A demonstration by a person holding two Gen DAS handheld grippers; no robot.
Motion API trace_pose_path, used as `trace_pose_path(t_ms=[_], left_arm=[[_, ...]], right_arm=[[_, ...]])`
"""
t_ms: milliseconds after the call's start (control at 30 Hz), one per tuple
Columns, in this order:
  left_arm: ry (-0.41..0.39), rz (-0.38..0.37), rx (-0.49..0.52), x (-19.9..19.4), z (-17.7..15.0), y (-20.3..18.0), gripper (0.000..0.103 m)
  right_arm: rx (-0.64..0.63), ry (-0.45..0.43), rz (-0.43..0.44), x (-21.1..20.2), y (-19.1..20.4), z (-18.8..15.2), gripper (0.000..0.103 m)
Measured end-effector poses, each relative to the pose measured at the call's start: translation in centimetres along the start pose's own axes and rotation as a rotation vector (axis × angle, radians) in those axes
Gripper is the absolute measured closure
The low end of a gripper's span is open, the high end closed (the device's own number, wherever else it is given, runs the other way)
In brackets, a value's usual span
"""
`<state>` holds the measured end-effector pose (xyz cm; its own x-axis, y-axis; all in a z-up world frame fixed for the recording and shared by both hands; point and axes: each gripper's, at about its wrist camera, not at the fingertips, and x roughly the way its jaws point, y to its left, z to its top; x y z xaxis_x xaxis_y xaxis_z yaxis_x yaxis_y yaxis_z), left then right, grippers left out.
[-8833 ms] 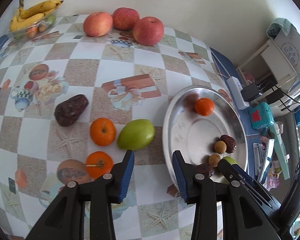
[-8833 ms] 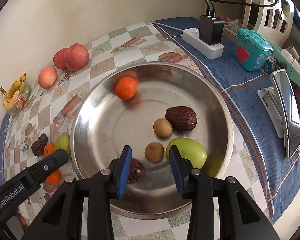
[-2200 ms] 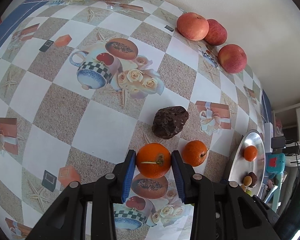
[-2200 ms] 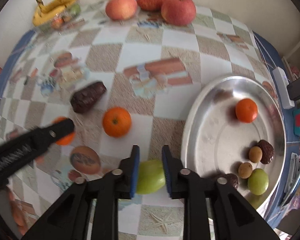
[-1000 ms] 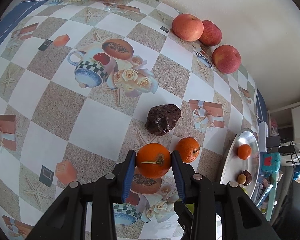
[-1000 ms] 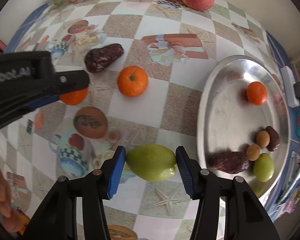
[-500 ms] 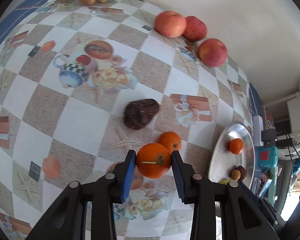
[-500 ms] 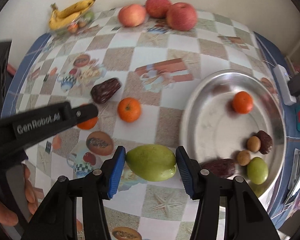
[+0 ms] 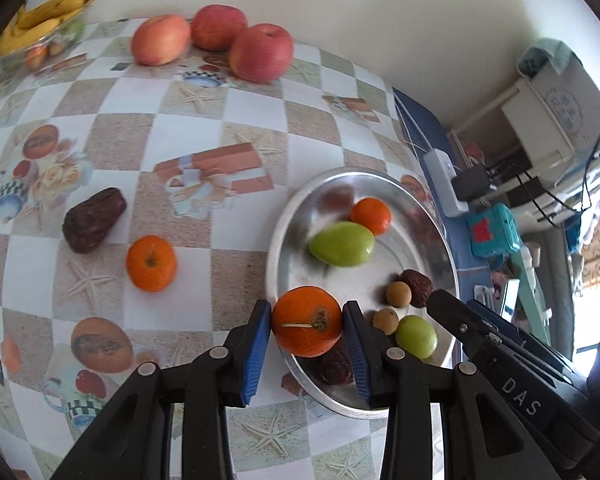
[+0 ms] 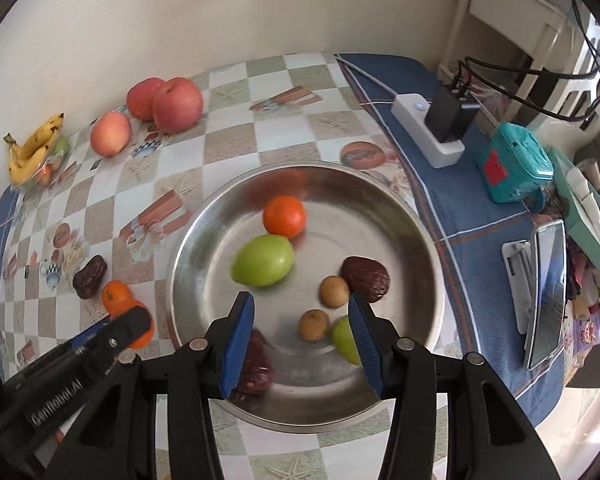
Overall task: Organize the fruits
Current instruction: 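Carry the orange and green fruit over the steel plate and open both tools, then withdraw both tools toward the last dried date and orange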
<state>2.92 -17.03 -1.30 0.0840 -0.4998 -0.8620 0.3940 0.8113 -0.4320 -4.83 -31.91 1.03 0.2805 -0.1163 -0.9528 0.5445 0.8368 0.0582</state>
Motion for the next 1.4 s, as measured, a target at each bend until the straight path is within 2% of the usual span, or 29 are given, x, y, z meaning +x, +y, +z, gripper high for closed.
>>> trace_pose_path(t_ms=[33,67,267,300,367,500,567,633,833,900,933,967,1167,1400], left_arm=[[-0.002,-0.006,0.007,0.0,0.0,-0.1,0.048],[-0.007,-0.002,0.01,-0.1,0.0,-0.2,0.045],[-0.003,0.024,-0.036,-0.7,0.2,1.4,0.044],[-0.004,0.052,-0.051,-0.8,0.3,2.0,0.042],[-0.012,0.124,-0.08,-1.0,0.5,3.4,0.028],[-0.026,0.259,-0.168,-1.8,0.7,7.3,0.015],[-0.032,0.292,-0.221,-2.3,0.7,9.3,0.002],[-0.05,0.326,-0.256,-2.9,0.8,10.9,0.0],[-0.111,0.401,-0.298,-5.1,1.1,14.1,0.0],[-0.122,0.404,-0.309,-5.6,1.3,14.8,0.0],[-0.126,0.403,-0.314,-5.8,1.4,15.2,0.0],[-0.127,0.4,-0.319,-6.0,1.5,15.5,0.0],[-0.134,0.338,-0.35,-6.3,2.2,16.8,0.0],[-0.123,0.245,-0.312,-5.0,3.2,16.1,0.001]], right_arm=[[0.006,0.002,0.0,0.0,-0.1,0.0,0.052],[0.012,0.006,0.001,0.1,-0.3,-0.1,0.052],[0.031,0.025,-0.001,0.5,-0.3,-0.4,0.052],[0.028,0.026,0.0,0.5,-0.1,-0.4,0.052],[0.017,0.026,-0.001,0.6,0.3,-0.4,0.052],[-0.005,0.04,-0.011,1.1,1.4,-0.5,0.05],[-0.021,0.051,-0.013,1.5,2.2,-0.6,0.036],[-0.043,0.055,-0.014,1.8,3.2,-0.7,0.032],[-0.113,0.049,-0.011,2.0,6.4,-0.8,0.032],[-0.128,0.049,-0.006,2.1,7.5,-0.7,0.027],[-0.135,0.049,-0.004,2.1,8.1,-0.7,0.015],[-0.143,0.046,-0.001,2.2,8.6,-0.7,0.012],[-0.186,0.031,0.036,2.2,11.8,-0.6,0.012],[-0.245,0.032,0.121,3.4,15.8,-1.0,0.012]])
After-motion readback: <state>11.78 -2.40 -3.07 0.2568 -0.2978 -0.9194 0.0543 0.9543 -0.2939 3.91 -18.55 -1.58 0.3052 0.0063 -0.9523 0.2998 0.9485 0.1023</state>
